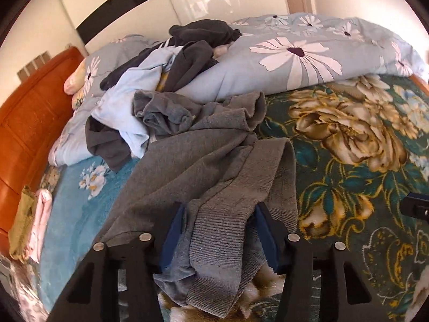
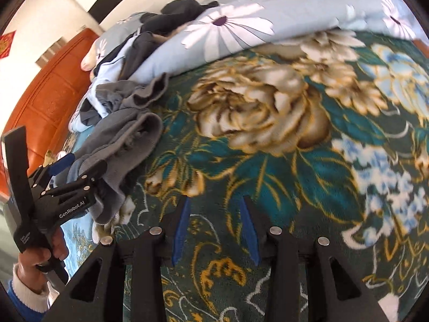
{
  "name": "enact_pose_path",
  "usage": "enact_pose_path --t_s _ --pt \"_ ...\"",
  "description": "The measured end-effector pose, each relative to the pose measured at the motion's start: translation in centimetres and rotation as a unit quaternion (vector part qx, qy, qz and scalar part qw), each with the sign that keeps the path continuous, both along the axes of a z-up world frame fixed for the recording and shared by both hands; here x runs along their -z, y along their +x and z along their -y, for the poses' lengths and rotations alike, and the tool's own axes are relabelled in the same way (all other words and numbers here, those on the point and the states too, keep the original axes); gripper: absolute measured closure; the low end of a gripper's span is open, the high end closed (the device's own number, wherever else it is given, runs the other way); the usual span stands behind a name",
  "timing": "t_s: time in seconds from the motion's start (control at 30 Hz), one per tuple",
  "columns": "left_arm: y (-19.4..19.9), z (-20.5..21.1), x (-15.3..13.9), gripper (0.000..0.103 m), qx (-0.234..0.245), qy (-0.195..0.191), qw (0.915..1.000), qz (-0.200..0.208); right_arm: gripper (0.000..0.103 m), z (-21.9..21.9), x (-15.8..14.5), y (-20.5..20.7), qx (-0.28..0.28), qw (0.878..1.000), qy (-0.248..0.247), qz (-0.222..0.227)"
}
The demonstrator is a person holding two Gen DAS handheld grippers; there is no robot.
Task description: Fold clothes
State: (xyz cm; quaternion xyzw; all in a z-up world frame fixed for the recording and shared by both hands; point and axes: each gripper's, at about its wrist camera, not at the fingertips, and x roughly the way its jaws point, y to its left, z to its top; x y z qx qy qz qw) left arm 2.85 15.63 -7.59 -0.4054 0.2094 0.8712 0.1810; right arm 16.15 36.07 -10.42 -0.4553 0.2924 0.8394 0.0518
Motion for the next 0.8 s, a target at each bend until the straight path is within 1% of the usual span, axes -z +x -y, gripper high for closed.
enact_pose_path --t_s 0.03,0.07,0.1,0.13,0.2,0.23,0.27,0.4,0.5,0.53,0.6,0.63,0.67,0.8 --pt "-0.3 1.2 -0.4 0.063 -0.009 0.030 0.9995 0.009 0.063 -0.2 0.1 -0.1 0.003 1.000 -0.009 -0.005" --pt "-0.6 2.3 -0.9 0.085 -0.023 0.052 0.9983 0.015 0.063 -0.3 0.3 -0.2 0.006 1.000 -0.018 -0.009" --pt "-1.1 3.8 -1.3 0.092 -0.043 0.071 0.9963 0.023 0.063 -0.5 0.4 -0.3 0.009 1.000 -0.026 -0.014" --pt "-1.6 5.4 -1.8 0.093 -0.063 0.094 0.9932 0.027 0.063 -0.6 0.5 -0.4 0.012 0.999 -0.035 -0.018" --pt "-2.4 9.1 -2.9 0.095 -0.101 0.143 0.9842 0.028 0.063 -0.3 0.4 -0.9 0.003 0.999 -0.029 -0.018" --pt "-2.7 11.1 -3.5 0.095 -0.122 0.163 0.9787 0.027 0.063 -0.1 0.4 -1.2 -0.002 1.000 -0.025 -0.018" --pt "-2.9 13.1 -3.9 0.096 -0.144 0.174 0.9740 0.018 0.063 0.1 0.4 -1.5 -0.007 1.000 -0.023 -0.018" --pt "-2.9 20.0 -5.4 0.097 -0.222 0.176 0.9586 -0.027 0.063 1.1 0.8 -3.1 -0.025 0.999 -0.024 -0.019" --pt "-1.6 24.5 -6.3 0.097 -0.271 0.167 0.9447 -0.078 0.063 2.3 0.8 -4.9 -0.044 0.998 -0.023 -0.026" --pt "-1.1 26.1 -6.5 0.097 -0.289 0.167 0.9388 -0.085 0.063 2.6 0.7 -5.5 -0.051 0.998 -0.026 -0.033" --pt "-0.1 28.9 -6.6 0.097 -0.320 0.178 0.9258 -0.094 0.063 3.5 0.5 -6.9 -0.066 0.996 -0.028 -0.045" --pt "0.3 30.1 -6.4 0.097 -0.333 0.173 0.9213 -0.103 0.063 4.1 0.3 -7.7 -0.075 0.996 -0.025 -0.050" --pt "0.7 31.1 -6.2 0.097 -0.343 0.163 0.9184 -0.111 0.063 4.8 0.2 -8.6 -0.085 0.995 -0.024 -0.054" --pt "2.3 34.3 -5.8 0.097 -0.376 0.159 0.9053 -0.118 0.063 8.0 -0.3 -12.7 -0.126 0.988 -0.035 -0.077"
